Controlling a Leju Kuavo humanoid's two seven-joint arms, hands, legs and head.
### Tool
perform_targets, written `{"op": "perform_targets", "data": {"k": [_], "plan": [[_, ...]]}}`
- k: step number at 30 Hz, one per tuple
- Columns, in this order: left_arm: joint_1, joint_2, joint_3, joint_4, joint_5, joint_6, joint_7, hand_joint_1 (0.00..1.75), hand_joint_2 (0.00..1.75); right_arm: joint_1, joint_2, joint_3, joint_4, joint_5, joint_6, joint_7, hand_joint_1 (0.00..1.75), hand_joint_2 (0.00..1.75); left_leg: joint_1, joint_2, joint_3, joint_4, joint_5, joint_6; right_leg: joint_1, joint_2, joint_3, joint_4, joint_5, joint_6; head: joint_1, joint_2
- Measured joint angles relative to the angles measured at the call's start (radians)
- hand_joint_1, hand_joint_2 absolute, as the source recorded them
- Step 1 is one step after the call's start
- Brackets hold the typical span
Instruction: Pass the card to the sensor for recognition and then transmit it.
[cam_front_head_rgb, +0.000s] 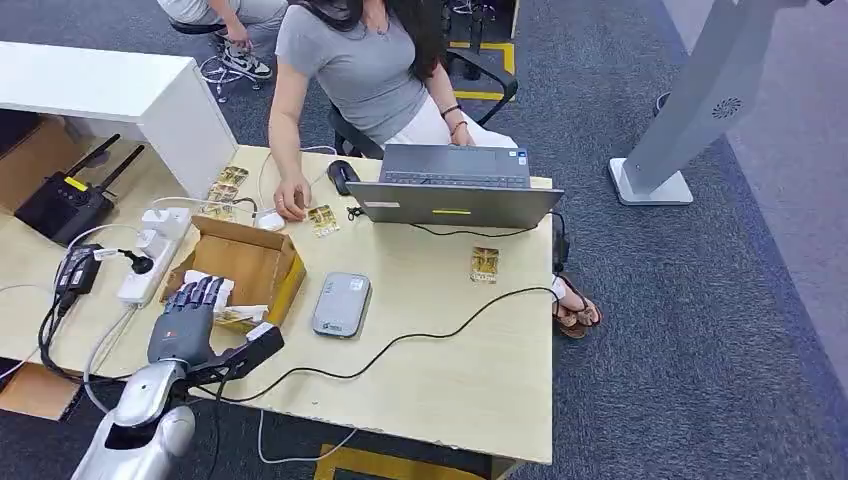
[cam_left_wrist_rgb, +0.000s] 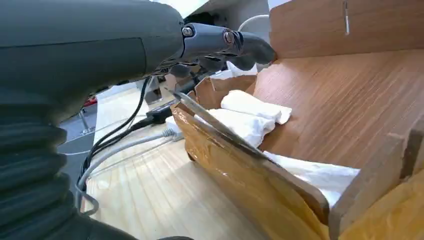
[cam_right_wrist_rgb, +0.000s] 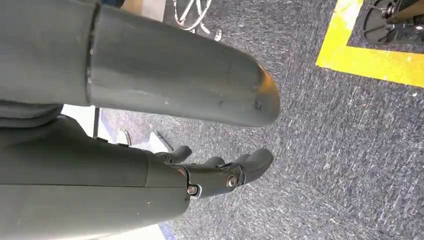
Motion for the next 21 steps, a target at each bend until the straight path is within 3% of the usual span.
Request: {"op": "perform_targets", "data": {"k": [4, 21], "plan": [[-0.008, -0.009, 0.0, -0.001, -0.003, 0.029, -0.01, 0.0, 1.75, 0.0, 0.0, -0.007, 0.0, 0.007, 0.0, 0.0, 0.0, 0.0, 0.0, 0.0, 0.0, 0.0, 0.0, 0.0, 0.0, 0.0, 0.0, 0.0, 0.0, 0.0, 0.0, 0.0], [-0.024, -0.018, 0.0, -0.001, 0.0, 0.038, -0.019, 0.0, 1.75, -0.001, 0.0, -0.015, 0.0, 0.01, 0.007, 0.0, 0.0, 0.0, 0.0, 0.0, 0.0, 0.0, 0.0, 0.0, 0.0, 0.0, 0.0, 0.0, 0.0, 0.0, 0.0, 0.0]]}}
